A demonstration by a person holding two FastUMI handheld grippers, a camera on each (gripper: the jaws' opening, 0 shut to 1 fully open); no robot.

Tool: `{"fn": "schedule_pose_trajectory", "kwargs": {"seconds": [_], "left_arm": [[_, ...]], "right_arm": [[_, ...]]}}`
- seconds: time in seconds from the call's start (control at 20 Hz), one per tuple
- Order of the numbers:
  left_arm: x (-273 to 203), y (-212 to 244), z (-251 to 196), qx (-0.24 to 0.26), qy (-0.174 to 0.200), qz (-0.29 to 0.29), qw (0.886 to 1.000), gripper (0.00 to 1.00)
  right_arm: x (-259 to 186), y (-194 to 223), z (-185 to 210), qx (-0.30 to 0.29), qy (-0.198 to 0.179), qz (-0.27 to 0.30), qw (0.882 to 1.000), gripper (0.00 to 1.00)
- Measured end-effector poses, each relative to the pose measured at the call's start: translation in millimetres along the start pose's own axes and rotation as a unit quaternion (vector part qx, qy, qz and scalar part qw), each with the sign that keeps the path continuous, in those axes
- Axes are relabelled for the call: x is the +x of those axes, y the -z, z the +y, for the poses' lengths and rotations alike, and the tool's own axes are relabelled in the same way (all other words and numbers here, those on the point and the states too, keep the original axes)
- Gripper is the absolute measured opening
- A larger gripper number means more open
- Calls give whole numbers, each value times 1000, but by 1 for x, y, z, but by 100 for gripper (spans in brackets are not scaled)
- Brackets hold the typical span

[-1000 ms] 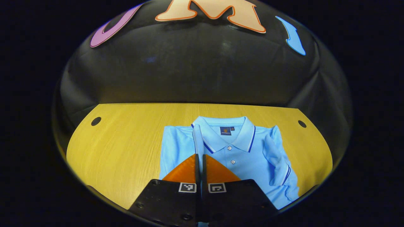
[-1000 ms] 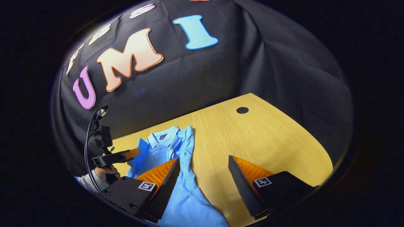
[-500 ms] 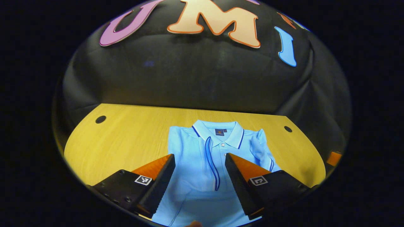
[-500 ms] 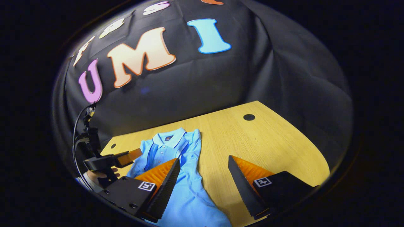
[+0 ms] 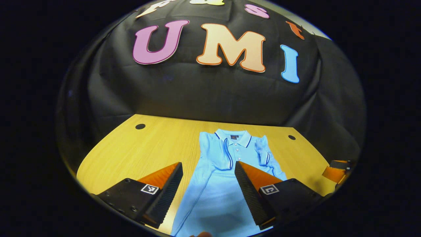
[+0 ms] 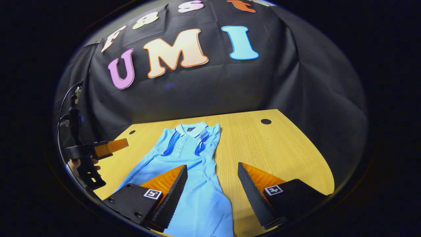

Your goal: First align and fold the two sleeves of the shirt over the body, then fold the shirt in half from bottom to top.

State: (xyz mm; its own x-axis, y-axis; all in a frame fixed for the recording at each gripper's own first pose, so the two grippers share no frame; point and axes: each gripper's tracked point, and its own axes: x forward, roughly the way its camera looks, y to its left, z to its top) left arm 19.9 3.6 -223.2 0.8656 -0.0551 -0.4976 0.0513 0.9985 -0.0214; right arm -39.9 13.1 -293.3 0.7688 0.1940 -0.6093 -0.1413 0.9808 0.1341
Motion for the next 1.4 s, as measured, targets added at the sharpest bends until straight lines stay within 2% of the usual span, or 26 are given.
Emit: {"fn": "schedule_pose_trajectory", "kwargs": {"seconds": [0.2,0.4,0.7,0.85,1.25,1.3,1.4], "left_arm": [[-45,35,16,8,-20,16,1000,95],[-79,74,28,16,-32,36,999,95],[-114,142,35,6,-38,83,996,96],[-121,170,43,20,-48,106,993,96],[-134,222,39,44,-45,146,987,96],[-130,209,39,49,-44,118,991,98],[-128,216,38,52,-42,123,990,95]], "right_arm": [[-24,19,5,-30,-13,2,999,97],[-45,53,5,-36,-17,25,999,97],[-61,111,-8,-50,13,63,997,97],[-66,140,-8,-54,20,88,994,97],[-65,180,-18,-69,49,133,988,97],[-65,187,-19,-71,51,144,986,97],[-66,184,-17,-57,47,145,987,98]]}}
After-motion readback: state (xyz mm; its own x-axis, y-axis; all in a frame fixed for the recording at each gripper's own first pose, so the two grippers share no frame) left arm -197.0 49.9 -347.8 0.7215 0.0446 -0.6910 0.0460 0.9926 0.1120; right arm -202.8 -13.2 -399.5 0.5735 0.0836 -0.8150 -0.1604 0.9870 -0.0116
